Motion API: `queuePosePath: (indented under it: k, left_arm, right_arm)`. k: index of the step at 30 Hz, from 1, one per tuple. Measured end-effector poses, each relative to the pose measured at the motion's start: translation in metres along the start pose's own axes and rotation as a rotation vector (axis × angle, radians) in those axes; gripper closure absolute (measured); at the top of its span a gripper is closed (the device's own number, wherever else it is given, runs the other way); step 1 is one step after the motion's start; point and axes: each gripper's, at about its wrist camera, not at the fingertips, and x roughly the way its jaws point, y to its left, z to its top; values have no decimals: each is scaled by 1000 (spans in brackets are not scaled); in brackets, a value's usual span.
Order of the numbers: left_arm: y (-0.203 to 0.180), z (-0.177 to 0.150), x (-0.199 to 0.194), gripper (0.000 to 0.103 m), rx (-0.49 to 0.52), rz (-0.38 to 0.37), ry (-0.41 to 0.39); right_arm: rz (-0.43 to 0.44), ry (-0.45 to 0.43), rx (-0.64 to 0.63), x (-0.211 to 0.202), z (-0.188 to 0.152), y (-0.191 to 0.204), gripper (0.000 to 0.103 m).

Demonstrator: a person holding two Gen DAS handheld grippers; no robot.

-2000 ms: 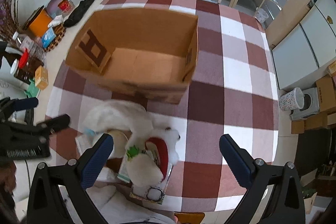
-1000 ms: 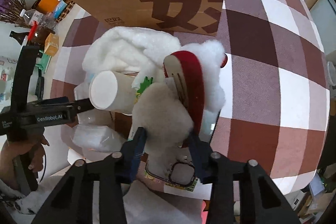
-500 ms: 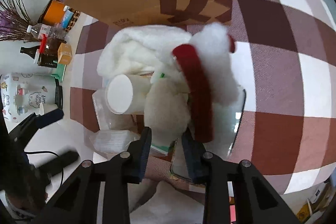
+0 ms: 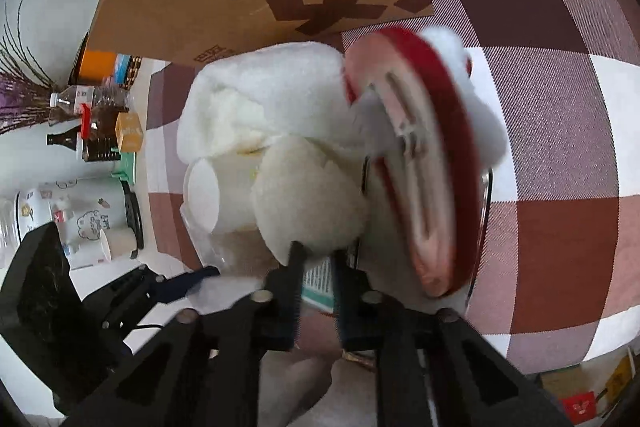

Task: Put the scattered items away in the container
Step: 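Grasp the white plush cat toy with the right gripper while the left grasps the clear plastic bag, then lift and carry the plush toy and plastic bag over the cardboard box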

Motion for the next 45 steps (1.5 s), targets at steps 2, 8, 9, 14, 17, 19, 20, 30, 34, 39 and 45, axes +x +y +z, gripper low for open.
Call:
queuePosePath:
  k: [2,8,9,14,17,19,20,30,34,39,45]
  left_arm:
    - [-2,-1,6,53,25,7,14]
    - [-3,-7,12,66,50,-19,43]
    - [-1,-7,12,66,47,-23,42]
    - [6,-5,15,70,15,-49,38]
    - [11,-7,15,70,0,-60,37]
    - [13,-7,15,70,-10,-64,37]
    - [14,-7,16,70,-13,-64,38]
    - [23,-5,10,70,-40,-77,29]
    - [30,0,-3,70,-59,-89,4]
    - [31,9,-24,70,-69,-92,-44]
    - [32,16,-45,70,-91,-112,-92]
  right_arm:
    - [4,-5,7,1,1,0,103]
    - [23,-30,10,0,4,3,103]
    - [25,-38,9,-2,5,4,103]
    - [55,-56,14,-6,13,3,102]
    - [87,-64,36,-3,23,1,99]
    - [127,-74,70,0,28,-2,98]
    - [144,-82,90,1,31,-3,97]
    - [123,-162,127,6,41,-2,103]
    - [105,-217,129,-14,36,2,103]
    - [66,-266,111,-47,30,9,103]
    - [-18,-315,50,-76,21,23,103]
